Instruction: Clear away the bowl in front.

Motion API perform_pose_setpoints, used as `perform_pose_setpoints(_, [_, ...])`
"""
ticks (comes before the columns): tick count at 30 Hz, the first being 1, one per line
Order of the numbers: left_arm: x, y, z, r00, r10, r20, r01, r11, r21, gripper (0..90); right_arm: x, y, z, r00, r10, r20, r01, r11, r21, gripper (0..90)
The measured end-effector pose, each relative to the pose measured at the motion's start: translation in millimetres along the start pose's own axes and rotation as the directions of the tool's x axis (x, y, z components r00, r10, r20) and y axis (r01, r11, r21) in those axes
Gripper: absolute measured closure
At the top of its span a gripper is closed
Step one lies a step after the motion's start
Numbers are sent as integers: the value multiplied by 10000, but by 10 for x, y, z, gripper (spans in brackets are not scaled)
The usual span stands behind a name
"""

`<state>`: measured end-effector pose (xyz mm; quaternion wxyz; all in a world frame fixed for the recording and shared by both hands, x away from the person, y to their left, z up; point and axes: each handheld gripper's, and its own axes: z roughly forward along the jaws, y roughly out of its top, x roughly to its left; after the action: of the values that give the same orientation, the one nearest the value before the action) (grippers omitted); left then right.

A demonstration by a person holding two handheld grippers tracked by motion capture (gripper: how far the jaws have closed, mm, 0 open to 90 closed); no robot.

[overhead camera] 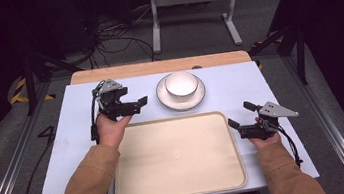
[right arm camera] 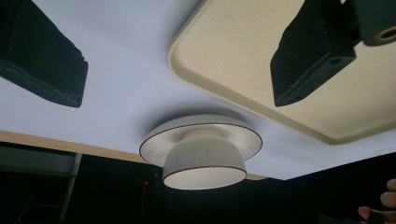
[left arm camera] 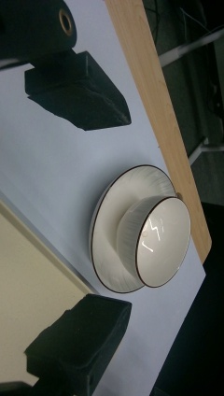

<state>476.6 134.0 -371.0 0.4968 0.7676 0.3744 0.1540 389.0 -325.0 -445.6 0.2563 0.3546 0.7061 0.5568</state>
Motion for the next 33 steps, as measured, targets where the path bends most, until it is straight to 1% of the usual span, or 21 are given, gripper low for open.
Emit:
perform_pose_setpoints(9, [34,115,143,10000,-59,-24,59,10000,-6,111,-6,0,-1,10000,-5,60,5,10000,-2,46])
perform_pose_setpoints(13, [40,154,197,9998,-212,67,212,9998,-52,110,-7,-1,0,10000,-11,83,11,10000,2,47])
perform_pose_setpoints(14, [40,168,219,9999,-163,6,163,9998,-65,110,-7,-1,1,10000,-12,83,12,10000,2,47])
perform_pose_setpoints(19, [35,212,292,9999,-159,14,159,9999,16,110,-3,-4,6,10000,7,87,-7,10000,64,48])
perform_pose_setpoints(21, [45,226,323,9991,-327,264,329,9994,-81,110,0,-4,10,10000,-24,91,23,9999,108,48])
perform_pose_setpoints(27, [48,279,411,9991,-404,94,404,9992,3,114,-3,-5,9,10000,21,43,-21,10000,93,49])
perform_pose_setpoints(28, [52,288,429,9995,-317,59,317,9995,3,114,-3,-5,9,10000,21,43,-21,10000,93,49])
perform_pose_setpoints(30, [35,303,468,9991,-416,-3,416,9991,71,116,-2,-6,10,10000,19,40,-20,9999,101,49])
perform_pose_setpoints(33, [26,326,523,9994,-327,-131,328,9994,76,120,-3,-5,9,10000,24,26,-24,10000,91,50])
